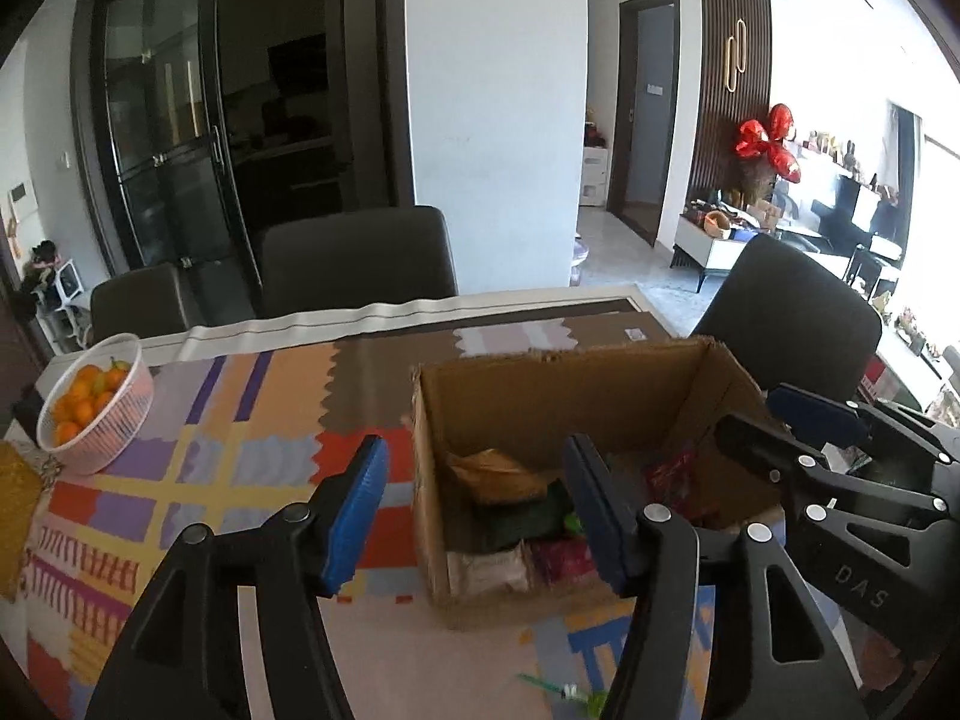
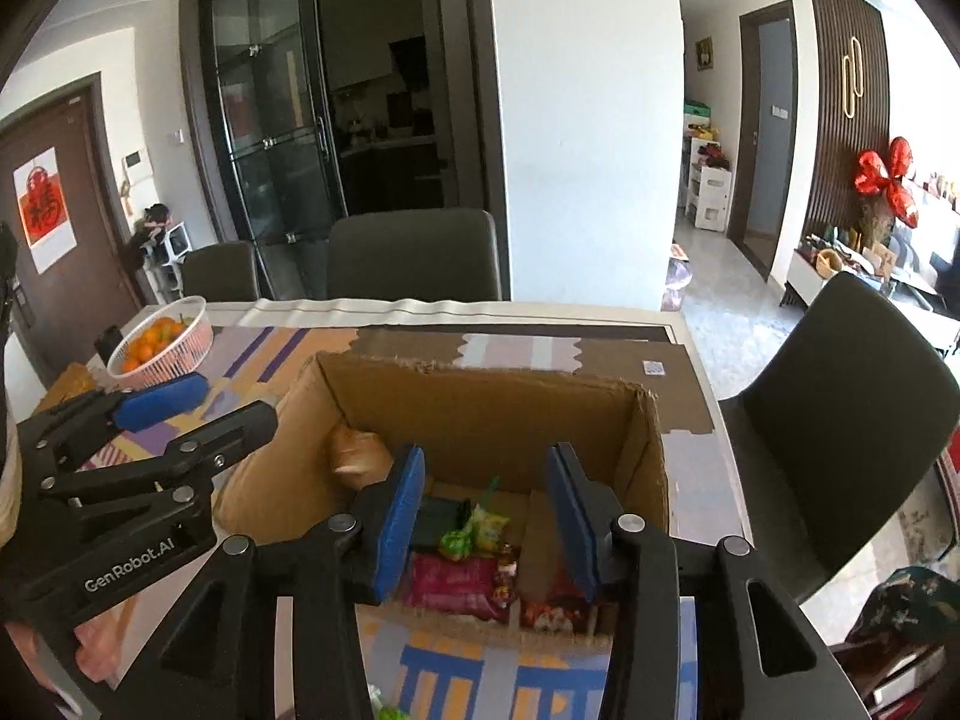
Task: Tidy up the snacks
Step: 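Open both grippers to drop the bag and chocolate into the box, then move both tools to the COSTA packet and the last green lollipop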
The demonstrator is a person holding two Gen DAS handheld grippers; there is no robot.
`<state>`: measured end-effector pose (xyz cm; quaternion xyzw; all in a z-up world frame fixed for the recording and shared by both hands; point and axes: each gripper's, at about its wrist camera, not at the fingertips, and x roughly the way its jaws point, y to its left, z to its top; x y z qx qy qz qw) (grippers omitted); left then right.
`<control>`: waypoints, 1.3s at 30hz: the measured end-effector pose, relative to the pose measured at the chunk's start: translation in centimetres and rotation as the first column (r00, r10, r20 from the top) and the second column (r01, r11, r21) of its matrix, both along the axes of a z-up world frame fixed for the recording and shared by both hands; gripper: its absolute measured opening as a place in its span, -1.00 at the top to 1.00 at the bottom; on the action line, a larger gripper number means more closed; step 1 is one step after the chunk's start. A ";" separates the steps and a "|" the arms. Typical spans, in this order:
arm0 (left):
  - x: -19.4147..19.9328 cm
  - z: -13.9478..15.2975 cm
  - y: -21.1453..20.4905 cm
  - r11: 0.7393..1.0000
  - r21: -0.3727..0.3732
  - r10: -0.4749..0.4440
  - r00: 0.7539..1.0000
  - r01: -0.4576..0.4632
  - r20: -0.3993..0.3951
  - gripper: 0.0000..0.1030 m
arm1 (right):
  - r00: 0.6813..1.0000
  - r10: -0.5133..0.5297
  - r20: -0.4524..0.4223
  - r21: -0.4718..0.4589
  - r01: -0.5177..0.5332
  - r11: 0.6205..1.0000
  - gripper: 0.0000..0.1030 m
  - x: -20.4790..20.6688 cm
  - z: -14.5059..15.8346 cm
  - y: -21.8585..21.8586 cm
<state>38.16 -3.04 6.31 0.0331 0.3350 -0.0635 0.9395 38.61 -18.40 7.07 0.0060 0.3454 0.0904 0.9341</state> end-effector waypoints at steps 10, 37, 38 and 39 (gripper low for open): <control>-6.2 -1.4 1.4 0.998 -0.009 0.059 0.996 -0.059 -0.060 -0.27 | 0.998 0.057 0.013 -0.012 -0.056 0.998 0.15 -5.6 -0.5 0.4; -13.7 -12.0 -1.1 0.943 -0.088 0.261 0.875 -0.322 -0.407 -0.27 | 0.987 0.074 -0.142 0.000 -0.074 0.997 0.14 -13.9 -8.3 -1.6; -13.7 -12.5 -1.3 0.940 -0.081 0.270 0.868 -0.332 -0.417 -0.27 | 0.985 0.077 -0.153 -0.002 -0.078 0.997 0.14 -14.0 -8.9 -1.7; -13.6 -13.0 -1.6 0.937 -0.076 0.277 0.859 -0.340 -0.430 -0.27 | 0.983 0.076 -0.165 -0.004 -0.078 0.997 0.14 -14.1 -9.4 -1.8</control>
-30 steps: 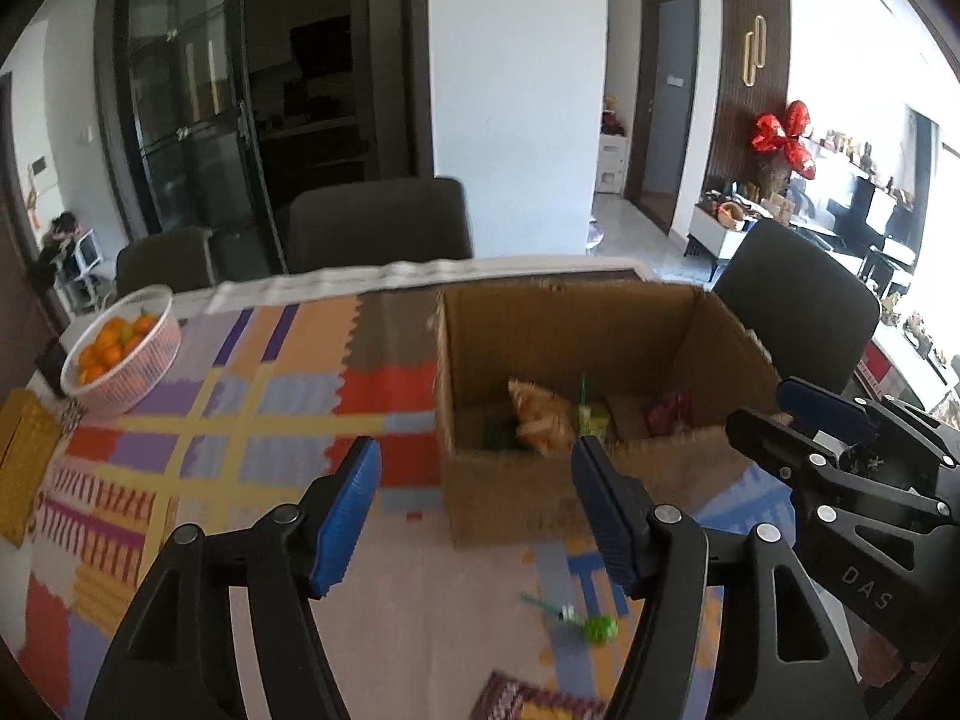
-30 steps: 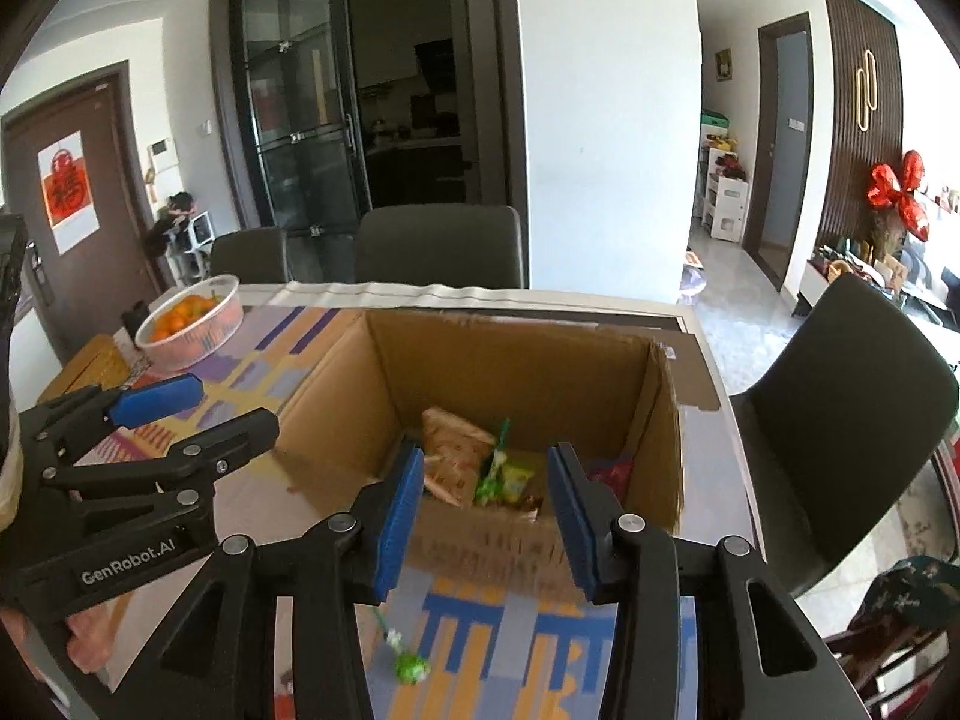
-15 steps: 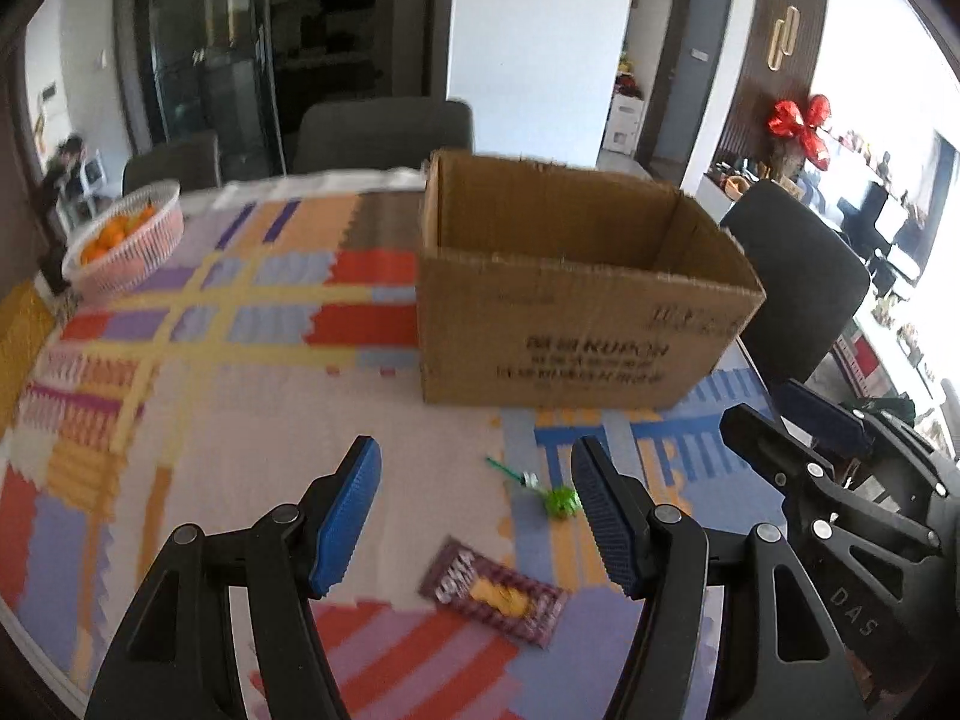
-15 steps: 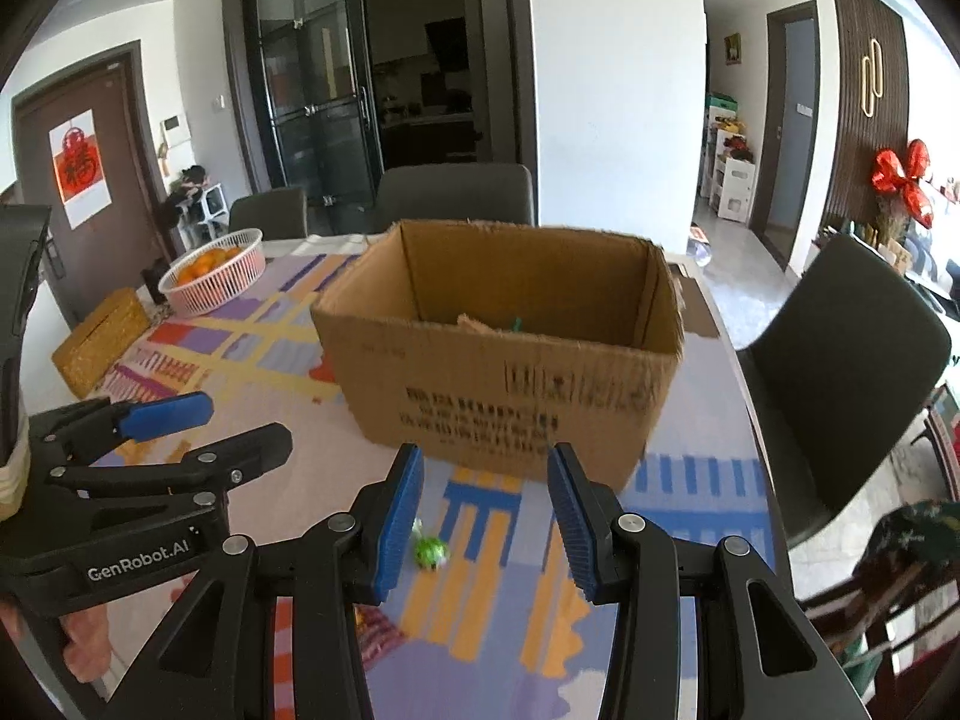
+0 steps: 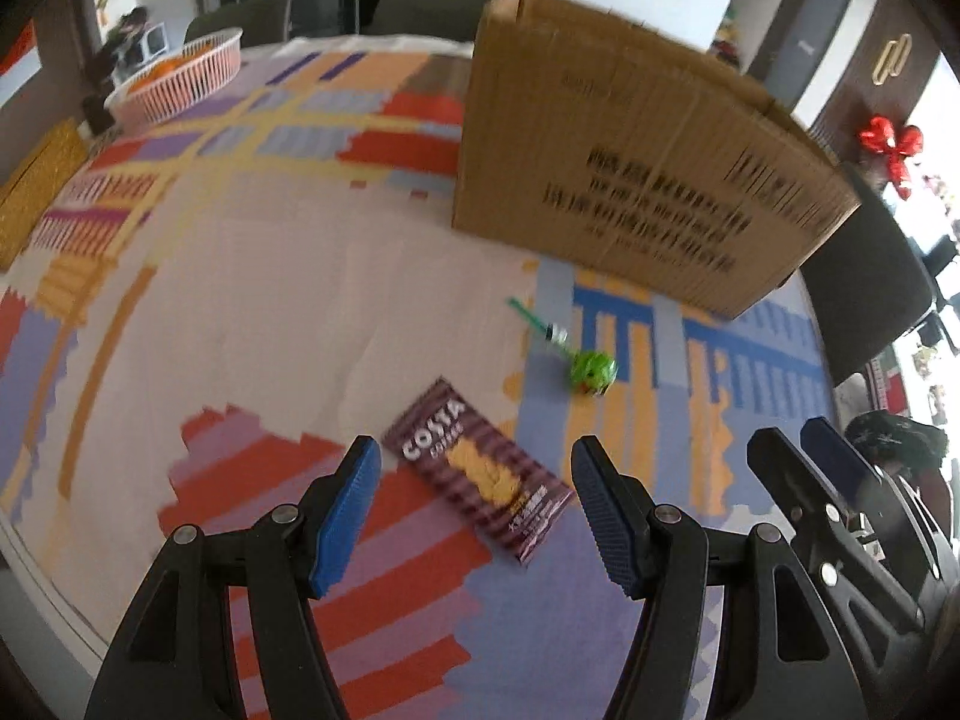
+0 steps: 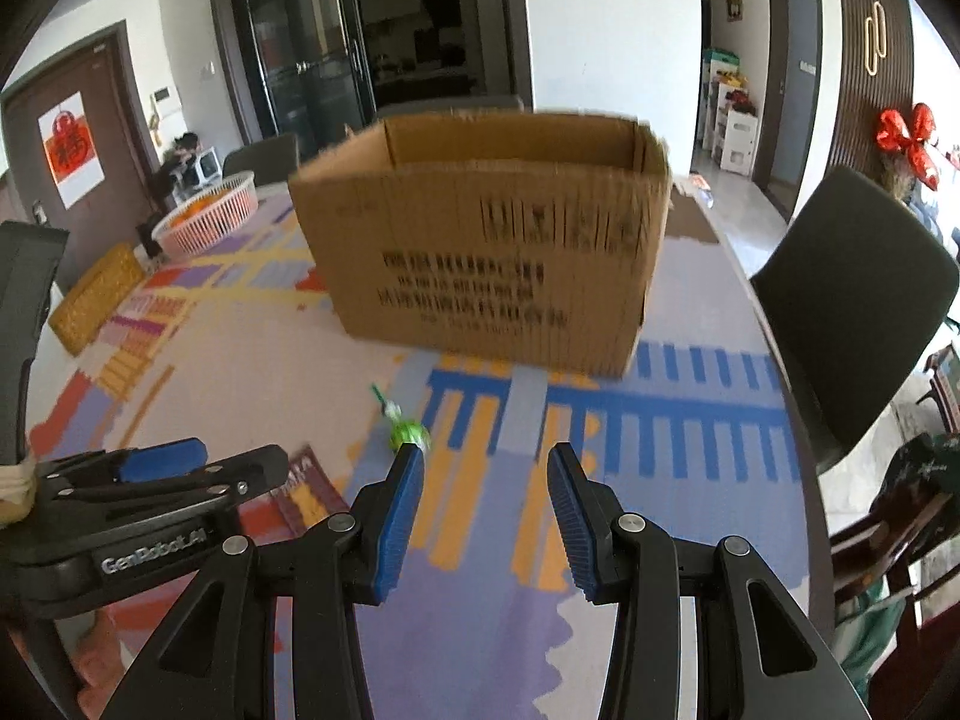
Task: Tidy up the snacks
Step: 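Move both tools to the COSTA packet and the last green lollipop, then grasp the purple COSTA coffee biscuit packet with the left gripper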
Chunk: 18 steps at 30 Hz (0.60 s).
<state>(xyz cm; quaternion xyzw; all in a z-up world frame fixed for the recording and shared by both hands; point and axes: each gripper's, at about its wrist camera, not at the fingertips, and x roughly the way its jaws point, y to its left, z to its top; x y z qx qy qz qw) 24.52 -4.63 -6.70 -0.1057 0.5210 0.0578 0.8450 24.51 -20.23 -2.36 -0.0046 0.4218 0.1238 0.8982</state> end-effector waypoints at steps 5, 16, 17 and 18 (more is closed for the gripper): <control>0.2 -2.6 -0.8 0.998 0.002 0.066 0.996 -0.066 -0.064 -0.27 | 0.999 -0.010 -0.042 -0.001 0.010 1.000 0.14 -0.1 -1.9 -0.7; 1.2 -5.1 -1.6 0.983 0.004 0.180 0.979 -0.181 -0.097 -0.30 | 0.994 -0.047 -0.101 0.018 0.049 0.999 0.14 0.4 -4.4 -2.1; 1.3 -5.1 -1.7 0.983 0.011 0.184 0.978 -0.184 -0.099 -0.30 | 0.993 -0.049 -0.104 0.018 0.051 0.999 0.14 0.5 -4.5 -2.1; 1.3 -5.1 -1.9 0.983 0.019 0.182 0.978 -0.181 -0.099 -0.29 | 0.993 -0.049 -0.105 0.018 0.051 0.999 0.14 0.6 -4.6 -2.1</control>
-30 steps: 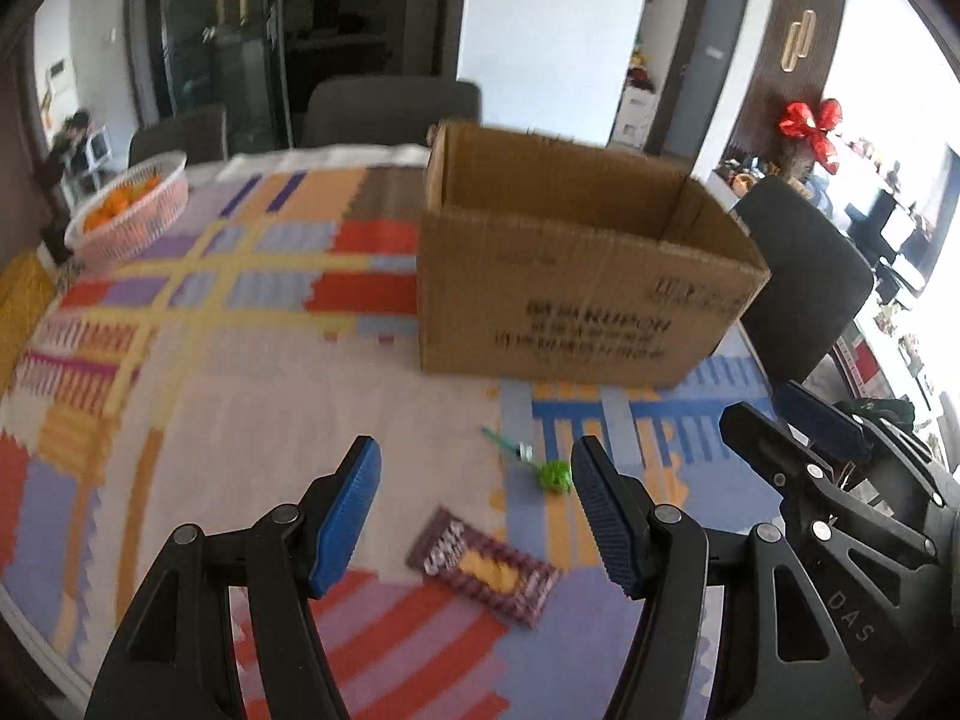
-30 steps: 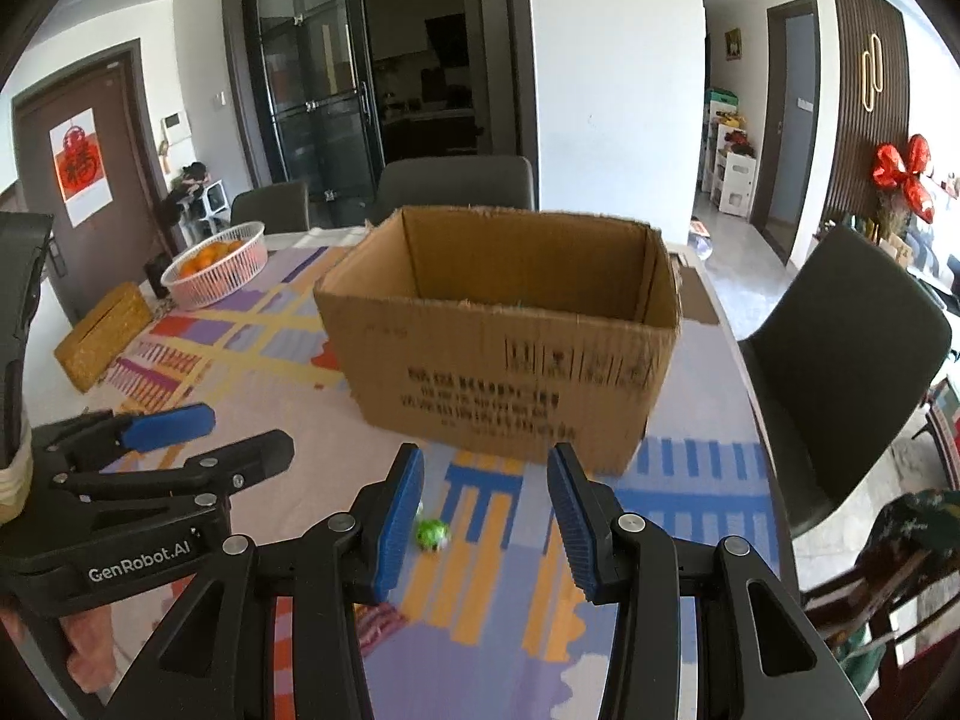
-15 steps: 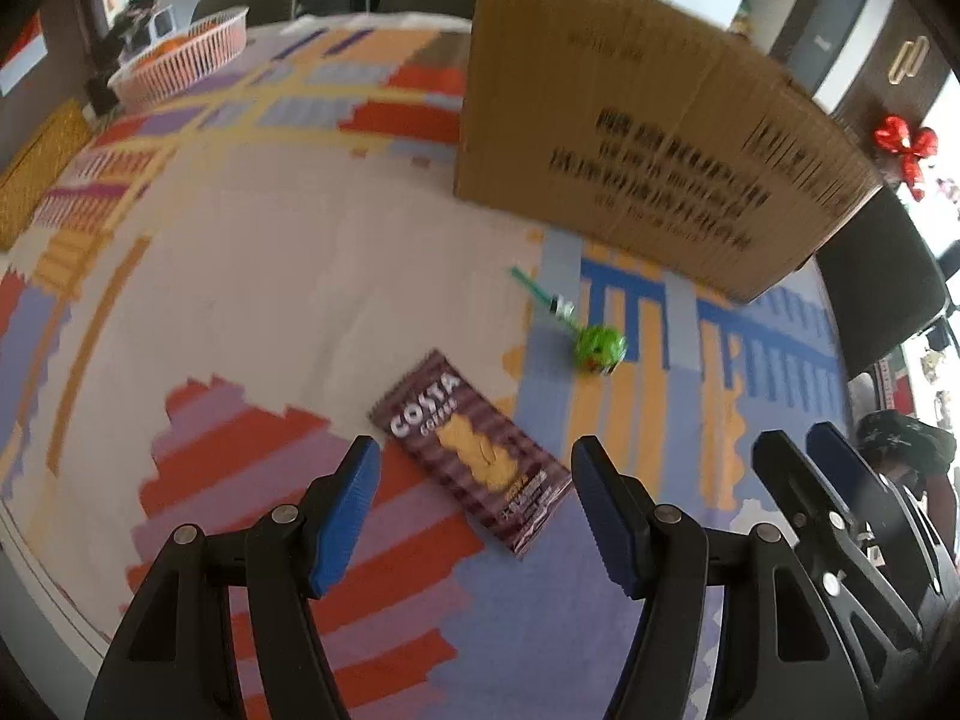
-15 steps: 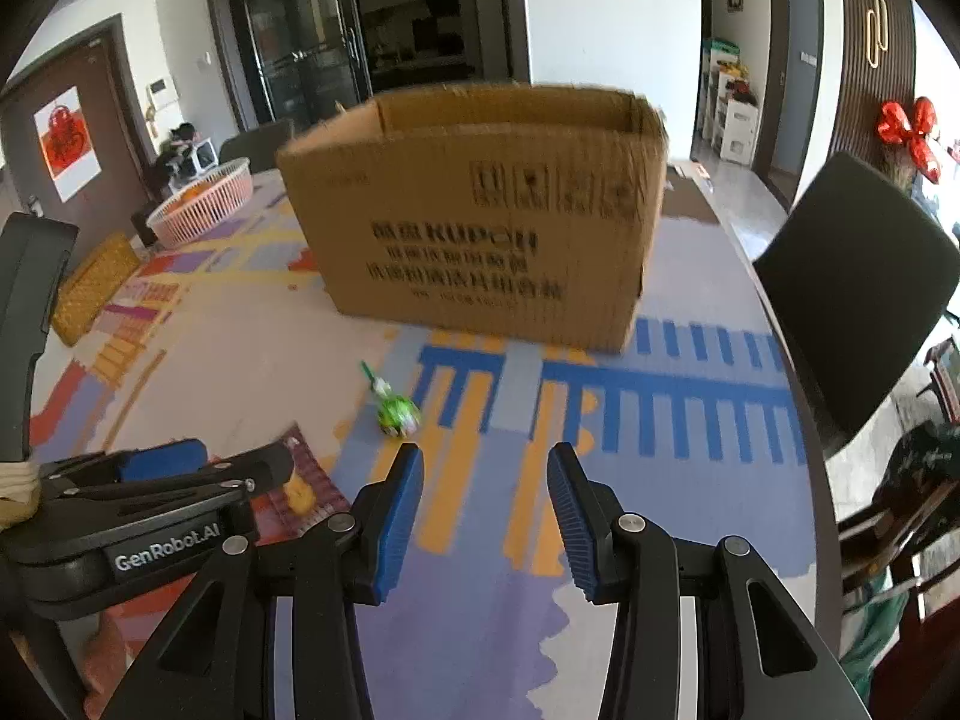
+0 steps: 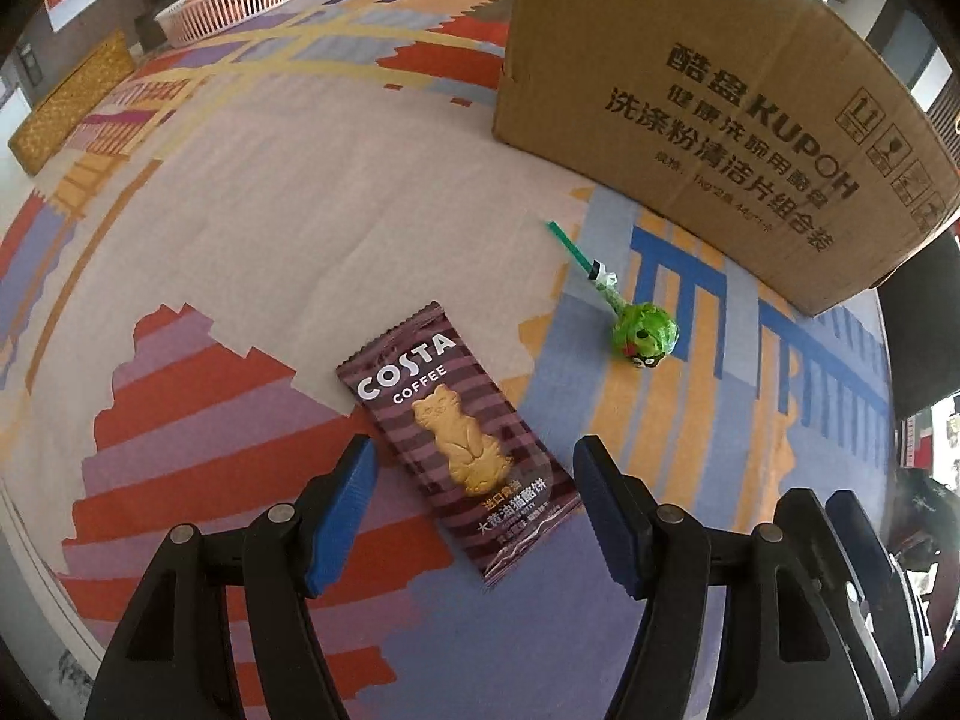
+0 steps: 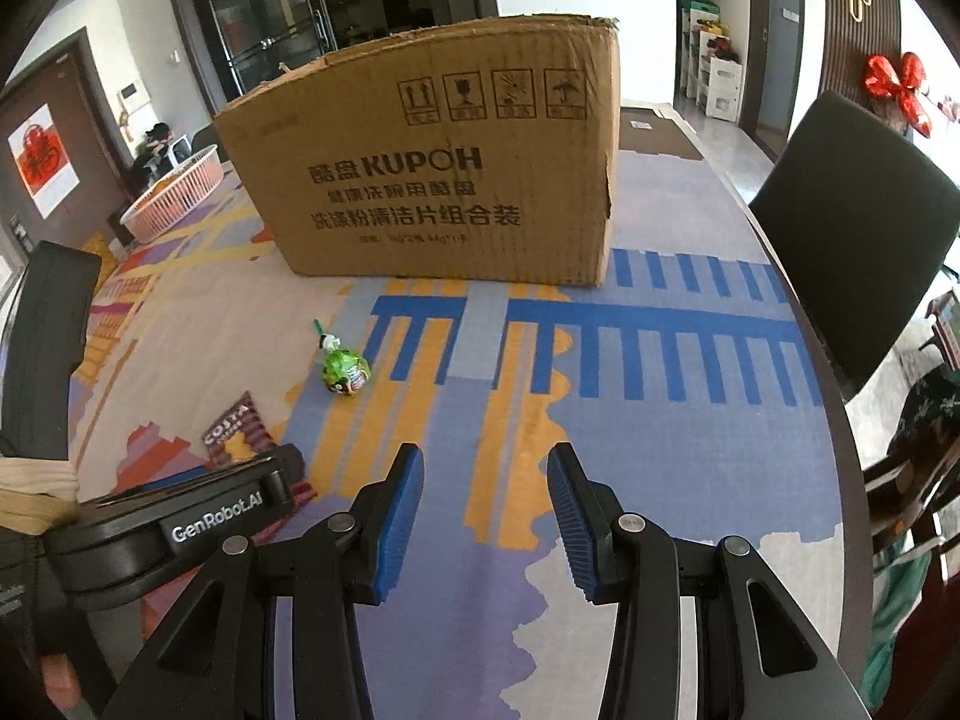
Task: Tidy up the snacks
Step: 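Grasp the purple COSTA coffee biscuit packet with the left gripper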
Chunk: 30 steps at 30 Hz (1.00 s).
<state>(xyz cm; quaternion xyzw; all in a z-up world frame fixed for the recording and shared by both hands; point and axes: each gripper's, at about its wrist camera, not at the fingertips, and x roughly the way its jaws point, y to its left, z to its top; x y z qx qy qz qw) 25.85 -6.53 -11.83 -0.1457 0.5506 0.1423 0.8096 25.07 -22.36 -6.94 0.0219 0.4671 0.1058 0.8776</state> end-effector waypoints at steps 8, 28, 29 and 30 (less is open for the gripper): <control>-1.7 0.3 -0.5 0.994 0.072 -0.091 0.994 0.087 0.052 0.08 | 1.000 0.001 0.000 0.007 -0.001 1.000 0.14 0.1 0.1 0.2; -2.8 0.5 2.3 0.936 -0.020 -0.346 0.927 0.352 0.144 0.28 | 0.997 0.078 -0.006 0.014 -0.078 0.997 0.14 -0.8 -1.3 4.1; -2.7 0.5 2.3 0.935 -0.020 -0.348 0.926 0.354 0.145 0.28 | 0.997 0.079 -0.008 0.023 -0.079 0.997 0.14 -0.7 -1.3 4.2; -2.7 0.6 2.4 0.933 -0.027 -0.351 0.924 0.358 0.149 0.28 | 0.997 0.078 -0.008 0.033 -0.078 0.996 0.14 -0.5 -1.4 4.2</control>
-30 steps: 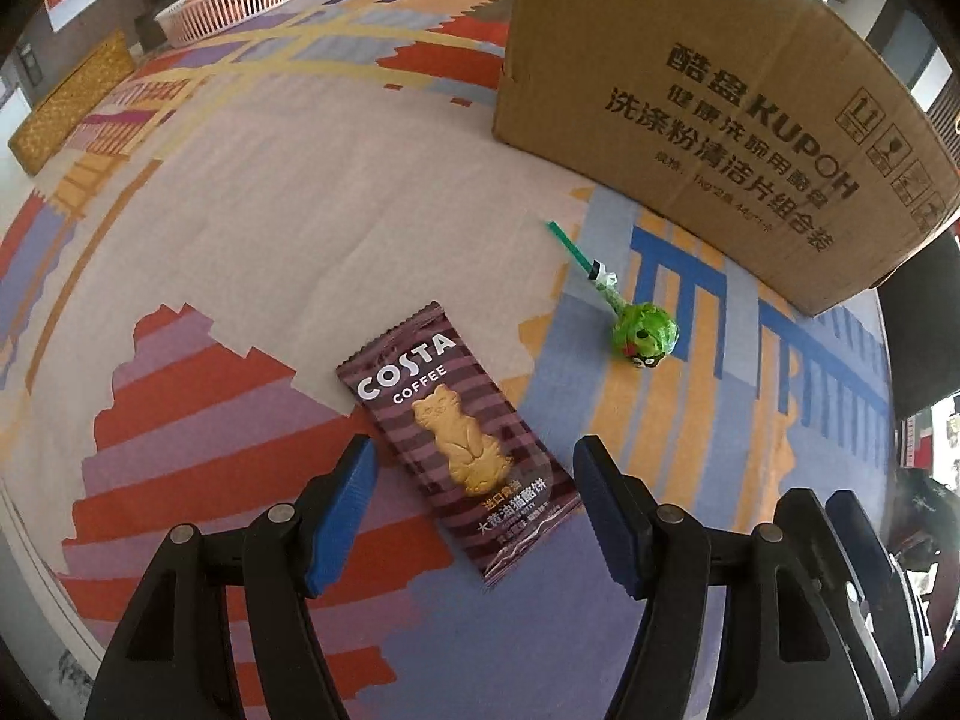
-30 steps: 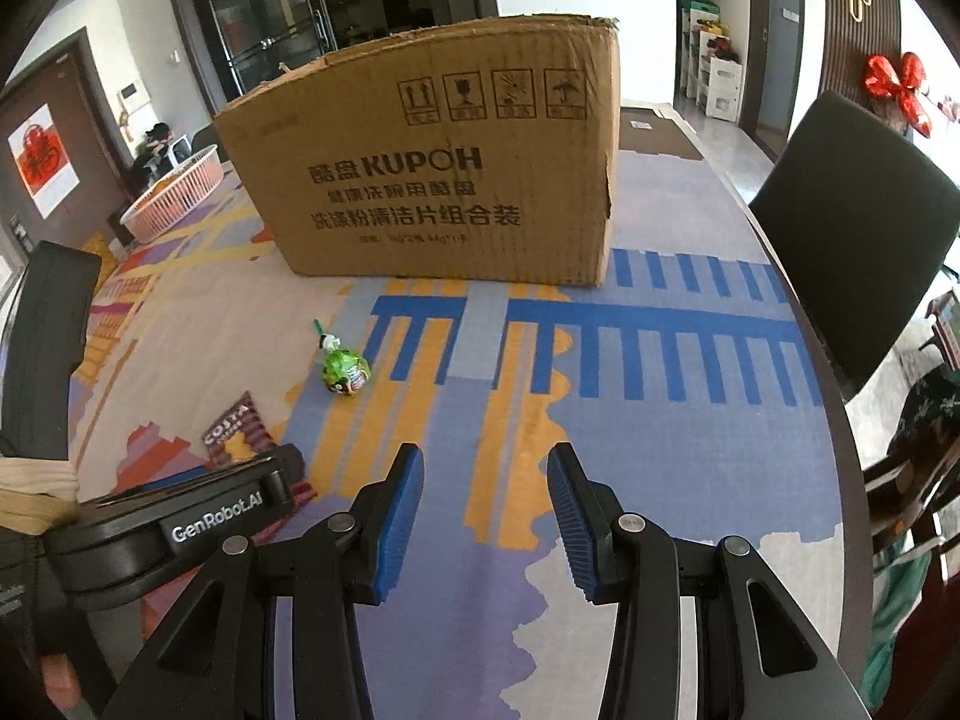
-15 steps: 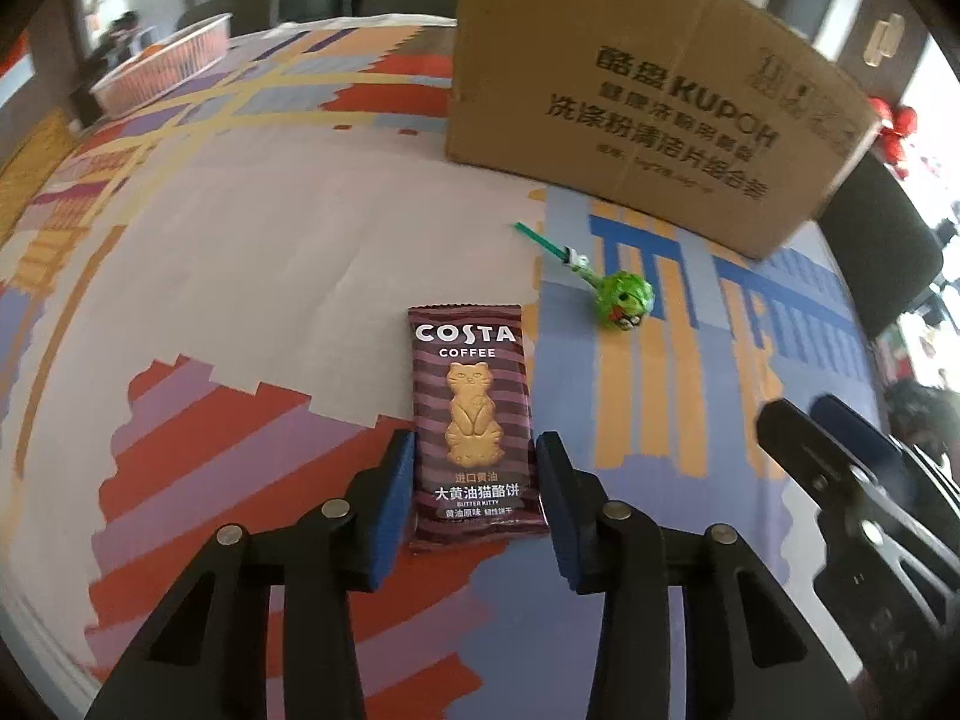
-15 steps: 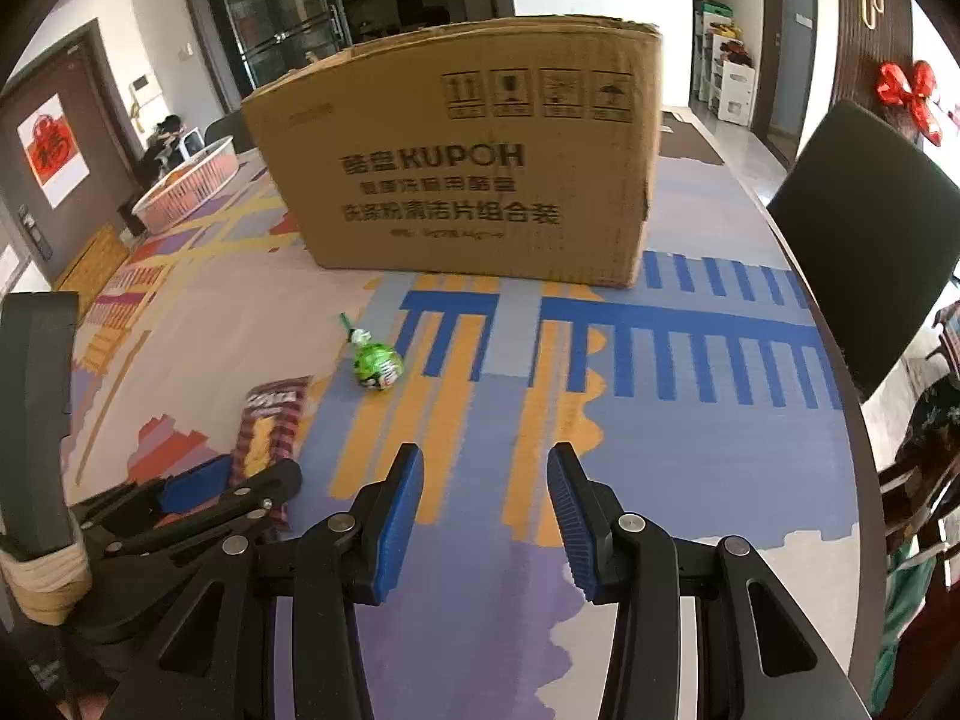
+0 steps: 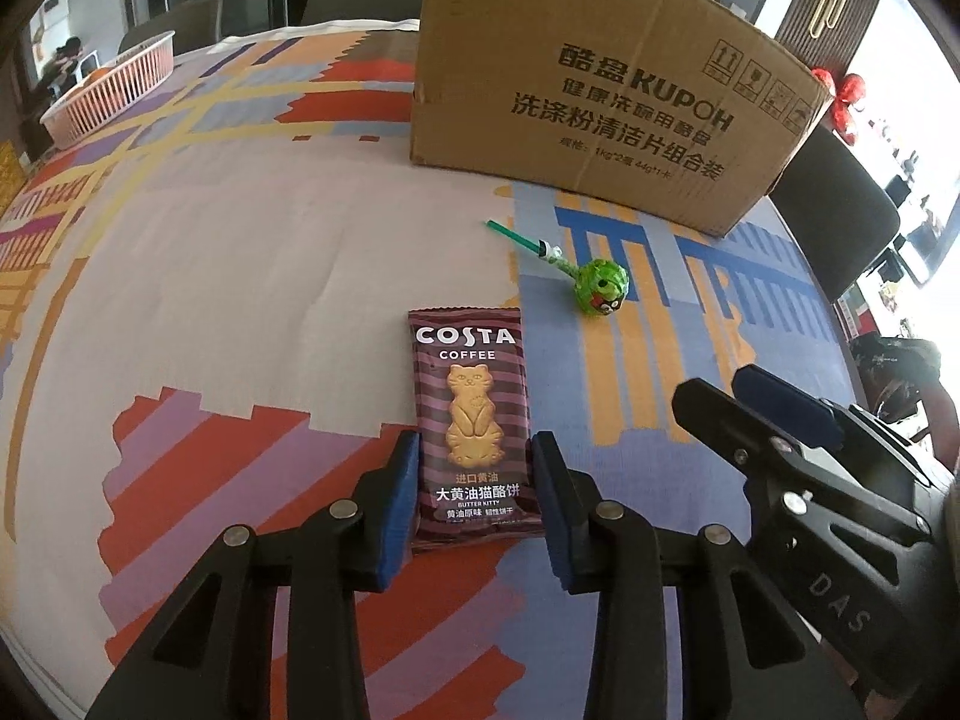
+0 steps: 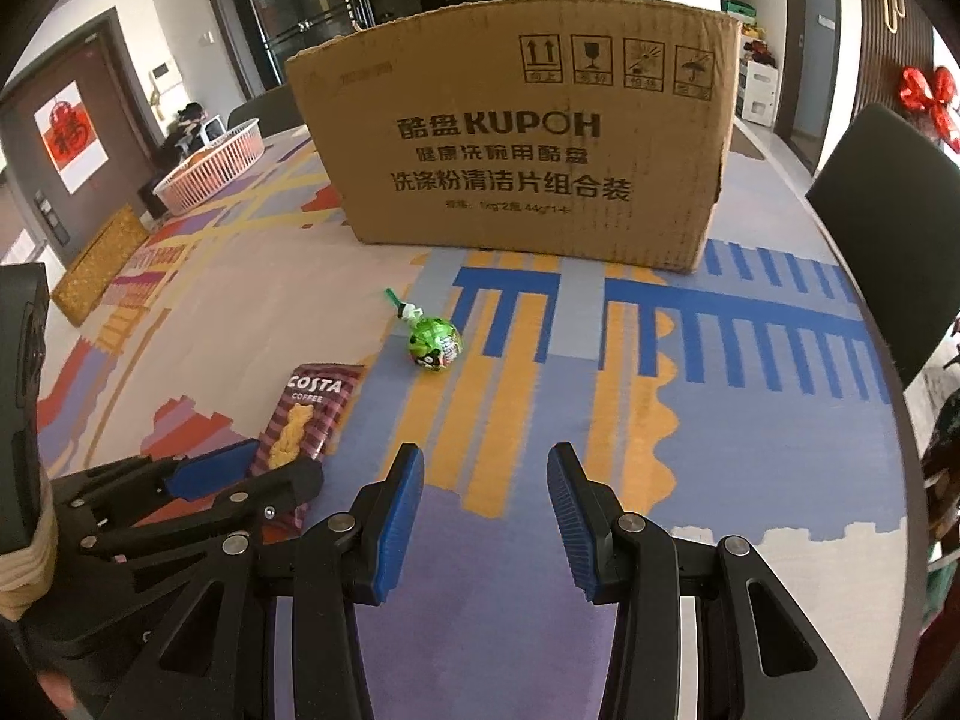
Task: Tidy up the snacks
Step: 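Grasp the purple COSTA coffee biscuit packet with the left gripper, then grasp the green lollipop head with the right gripper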
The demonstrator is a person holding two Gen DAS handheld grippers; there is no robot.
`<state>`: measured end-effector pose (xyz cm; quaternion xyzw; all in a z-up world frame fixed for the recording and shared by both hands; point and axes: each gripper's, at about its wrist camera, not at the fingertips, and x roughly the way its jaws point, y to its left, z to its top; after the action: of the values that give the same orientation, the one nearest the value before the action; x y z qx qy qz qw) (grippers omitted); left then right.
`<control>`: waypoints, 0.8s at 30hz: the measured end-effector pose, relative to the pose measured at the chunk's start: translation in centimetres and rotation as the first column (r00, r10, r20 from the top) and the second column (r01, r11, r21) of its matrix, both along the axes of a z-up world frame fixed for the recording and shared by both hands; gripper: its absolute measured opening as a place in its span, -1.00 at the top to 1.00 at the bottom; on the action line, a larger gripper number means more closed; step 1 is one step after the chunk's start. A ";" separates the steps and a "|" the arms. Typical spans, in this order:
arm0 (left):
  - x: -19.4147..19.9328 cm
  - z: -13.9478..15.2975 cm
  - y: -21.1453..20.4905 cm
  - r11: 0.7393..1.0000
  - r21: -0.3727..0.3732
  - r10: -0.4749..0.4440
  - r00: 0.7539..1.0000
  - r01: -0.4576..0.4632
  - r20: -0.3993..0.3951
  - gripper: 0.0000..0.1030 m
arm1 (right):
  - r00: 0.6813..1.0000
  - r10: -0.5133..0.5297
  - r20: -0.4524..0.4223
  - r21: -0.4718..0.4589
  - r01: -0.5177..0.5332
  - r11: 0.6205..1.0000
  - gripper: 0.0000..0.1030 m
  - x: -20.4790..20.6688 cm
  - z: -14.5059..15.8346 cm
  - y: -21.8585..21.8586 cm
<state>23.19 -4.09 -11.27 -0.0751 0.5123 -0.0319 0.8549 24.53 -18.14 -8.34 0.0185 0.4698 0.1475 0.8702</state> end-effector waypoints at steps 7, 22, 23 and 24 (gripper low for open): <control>0.3 0.6 0.9 1.000 -0.001 -0.019 0.999 0.019 0.039 0.30 | 1.000 0.021 0.015 0.028 -0.021 0.999 0.14 1.6 0.0 1.3; 3.2 0.6 3.2 1.000 -0.004 -0.015 0.998 0.015 0.061 0.30 | 0.997 0.073 0.004 -0.054 -0.073 0.996 0.15 5.4 -0.6 5.0; 3.3 0.5 3.4 1.000 -0.011 -0.012 0.998 0.013 0.058 0.30 | 0.997 0.073 0.003 -0.062 -0.072 0.995 0.15 5.6 -0.7 5.2; 3.4 0.5 3.5 1.000 -0.013 -0.011 0.998 0.012 0.057 0.30 | 0.997 0.073 0.001 -0.066 -0.073 0.995 0.16 5.7 -0.7 5.3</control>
<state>26.63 -0.58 -10.78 -0.0771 0.4881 -0.0426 0.8683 30.26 -12.85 -9.07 -0.0277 0.4733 0.1634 0.8652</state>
